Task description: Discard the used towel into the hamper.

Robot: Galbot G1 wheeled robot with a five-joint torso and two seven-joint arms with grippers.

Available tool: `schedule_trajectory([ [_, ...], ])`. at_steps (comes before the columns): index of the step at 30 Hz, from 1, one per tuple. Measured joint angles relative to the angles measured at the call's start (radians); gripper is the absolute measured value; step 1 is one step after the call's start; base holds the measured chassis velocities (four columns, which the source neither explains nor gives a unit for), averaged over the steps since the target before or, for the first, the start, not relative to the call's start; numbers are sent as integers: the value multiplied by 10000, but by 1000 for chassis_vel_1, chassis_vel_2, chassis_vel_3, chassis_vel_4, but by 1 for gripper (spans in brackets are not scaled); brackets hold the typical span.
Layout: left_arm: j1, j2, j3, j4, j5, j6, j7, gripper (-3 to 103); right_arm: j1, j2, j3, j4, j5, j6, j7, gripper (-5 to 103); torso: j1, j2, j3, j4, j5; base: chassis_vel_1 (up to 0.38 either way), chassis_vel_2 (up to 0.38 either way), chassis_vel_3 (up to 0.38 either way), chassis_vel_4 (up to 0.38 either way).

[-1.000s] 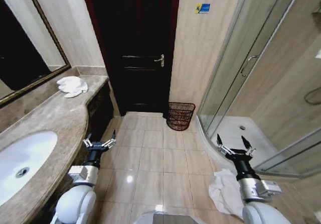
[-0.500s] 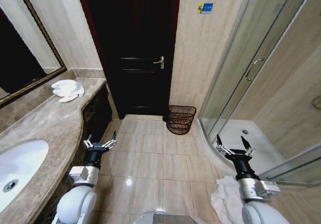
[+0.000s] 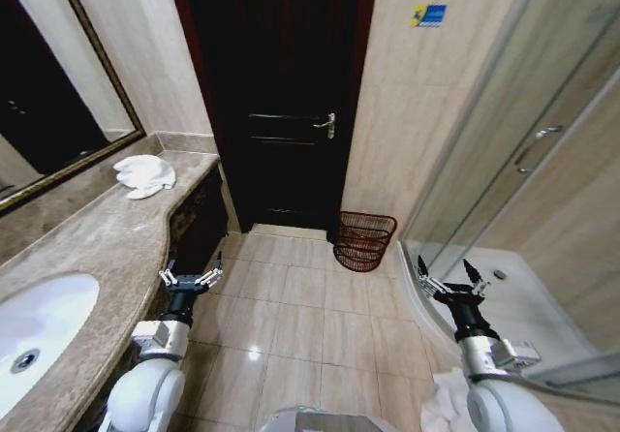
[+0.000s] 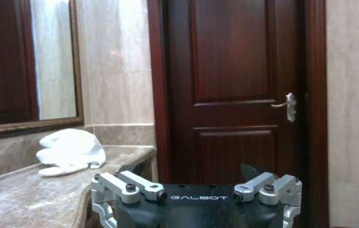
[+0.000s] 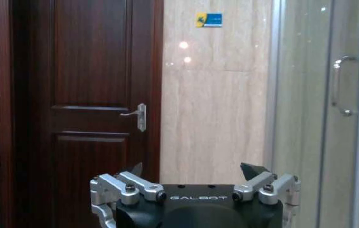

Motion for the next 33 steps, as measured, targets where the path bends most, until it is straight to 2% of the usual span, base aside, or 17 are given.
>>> schedule_trajectory([
  [33,88,-131,-19,-3,171,-75,-76,100,58,62,-45,-45,26,51,-36,100,0,0,0,0,-1,-47,149,147,-47],
])
